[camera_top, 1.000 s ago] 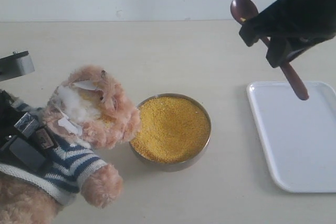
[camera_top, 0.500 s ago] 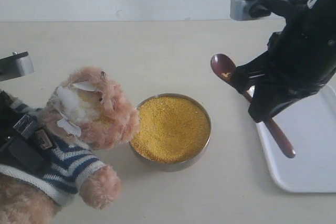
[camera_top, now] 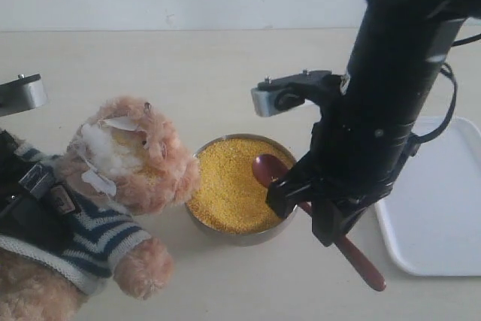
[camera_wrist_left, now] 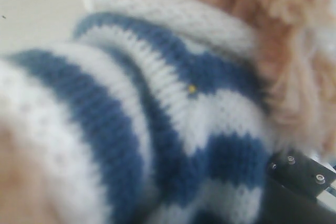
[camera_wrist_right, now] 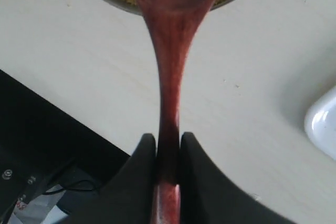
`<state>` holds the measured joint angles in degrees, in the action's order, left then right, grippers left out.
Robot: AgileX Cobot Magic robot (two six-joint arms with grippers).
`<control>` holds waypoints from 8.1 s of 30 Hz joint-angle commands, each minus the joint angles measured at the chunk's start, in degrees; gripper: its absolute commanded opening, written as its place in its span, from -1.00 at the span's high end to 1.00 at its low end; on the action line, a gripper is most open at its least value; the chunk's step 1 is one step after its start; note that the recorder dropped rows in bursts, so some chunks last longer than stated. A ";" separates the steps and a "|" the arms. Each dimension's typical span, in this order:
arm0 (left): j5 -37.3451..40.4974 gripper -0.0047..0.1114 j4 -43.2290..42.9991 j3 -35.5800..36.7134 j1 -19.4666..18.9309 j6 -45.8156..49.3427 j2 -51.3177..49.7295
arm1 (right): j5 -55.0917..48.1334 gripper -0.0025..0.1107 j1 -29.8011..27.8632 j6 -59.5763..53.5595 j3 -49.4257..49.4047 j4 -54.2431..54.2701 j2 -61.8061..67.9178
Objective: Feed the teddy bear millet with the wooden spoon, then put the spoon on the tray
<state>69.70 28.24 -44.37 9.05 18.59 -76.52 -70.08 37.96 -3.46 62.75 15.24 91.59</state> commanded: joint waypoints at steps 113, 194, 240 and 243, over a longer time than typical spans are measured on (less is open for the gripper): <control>0.26 0.85 -7.89 -4.36 0.22 -7.22 0.46 | 0.11 0.96 20.00 11.72 13.27 -30.09 14.91; 0.26 0.85 -7.89 -4.36 0.22 -7.22 0.46 | 0.11 0.96 21.38 14.87 10.58 -31.47 14.91; 0.26 0.85 -7.89 -4.36 0.22 -7.11 1.56 | 0.11 0.96 21.38 15.53 7.14 -30.57 14.81; 0.26 0.85 -7.89 -4.36 0.22 -7.11 1.56 | 0.11 0.96 21.38 15.53 7.80 -31.46 14.69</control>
<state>69.74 20.05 -48.29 9.05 11.68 -75.64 -69.66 59.34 12.29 70.16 -15.70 106.67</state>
